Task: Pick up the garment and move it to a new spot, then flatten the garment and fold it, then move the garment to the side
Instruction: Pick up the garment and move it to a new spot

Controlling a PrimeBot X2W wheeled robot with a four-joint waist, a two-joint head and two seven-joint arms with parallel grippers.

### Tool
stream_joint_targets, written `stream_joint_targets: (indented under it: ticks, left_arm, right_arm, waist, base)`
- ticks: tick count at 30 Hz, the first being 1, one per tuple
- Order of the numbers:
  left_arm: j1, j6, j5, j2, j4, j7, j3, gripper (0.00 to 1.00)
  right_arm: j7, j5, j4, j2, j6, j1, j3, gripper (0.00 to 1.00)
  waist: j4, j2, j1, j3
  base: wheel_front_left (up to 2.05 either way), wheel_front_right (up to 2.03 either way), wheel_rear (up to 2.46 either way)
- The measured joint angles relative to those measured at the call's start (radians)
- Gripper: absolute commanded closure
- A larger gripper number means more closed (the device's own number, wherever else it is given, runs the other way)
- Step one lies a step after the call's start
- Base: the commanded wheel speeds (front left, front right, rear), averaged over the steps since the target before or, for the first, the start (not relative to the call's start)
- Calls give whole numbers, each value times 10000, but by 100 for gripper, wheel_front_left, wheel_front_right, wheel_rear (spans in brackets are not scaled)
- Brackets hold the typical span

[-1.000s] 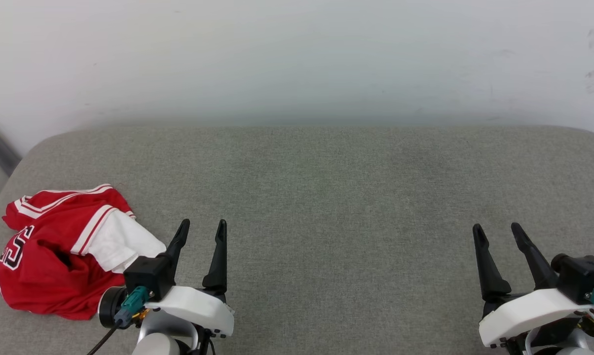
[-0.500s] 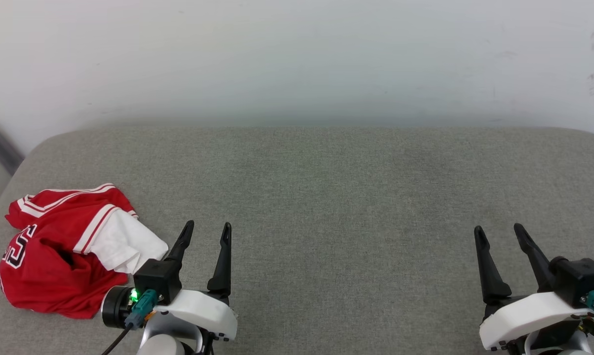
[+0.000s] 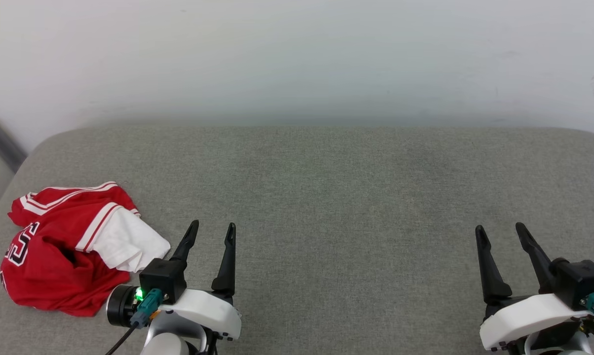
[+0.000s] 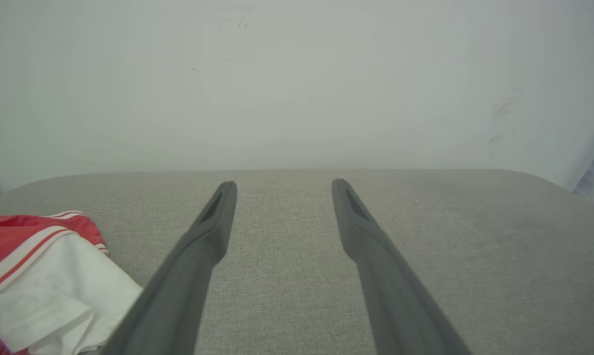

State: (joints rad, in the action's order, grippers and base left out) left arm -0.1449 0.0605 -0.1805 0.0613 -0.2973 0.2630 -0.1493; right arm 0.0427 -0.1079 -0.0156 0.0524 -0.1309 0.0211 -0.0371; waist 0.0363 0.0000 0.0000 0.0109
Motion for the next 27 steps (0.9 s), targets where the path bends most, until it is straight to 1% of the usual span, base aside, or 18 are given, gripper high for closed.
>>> stream_joint_targets:
  ticks: [8, 14, 19, 27]
  left_arm:
    - [-33, 15, -71, -31, -6, 0, 46, 0]
    - [-76, -27, -94, -52, 23, 0, 151, 0]
    - [-103, -79, -176, -79, 69, 0, 198, 0]
    - [-227, -174, -420, -86, 261, 0, 562, 0]
  right_arm:
    - [12, -58, 84, 0, 0, -5, -46, 0]
    - [19, 209, 4, -2, 0, -6, 8, 0]
    - [-25, 359, -190, -2, 0, -19, 130, 0]
    - [-186, 617, -481, 2, 0, -134, 481, 0]
  waist:
    - [183, 0, 0, -46]
    - [522, 0, 0, -70]
    - [1107, 0, 0, -120]
    - [2424, 0, 0, -286]
  base:
    - [0, 0, 0]
    - [0, 0, 0]
    - [0, 0, 0]
    - [0, 0, 0]
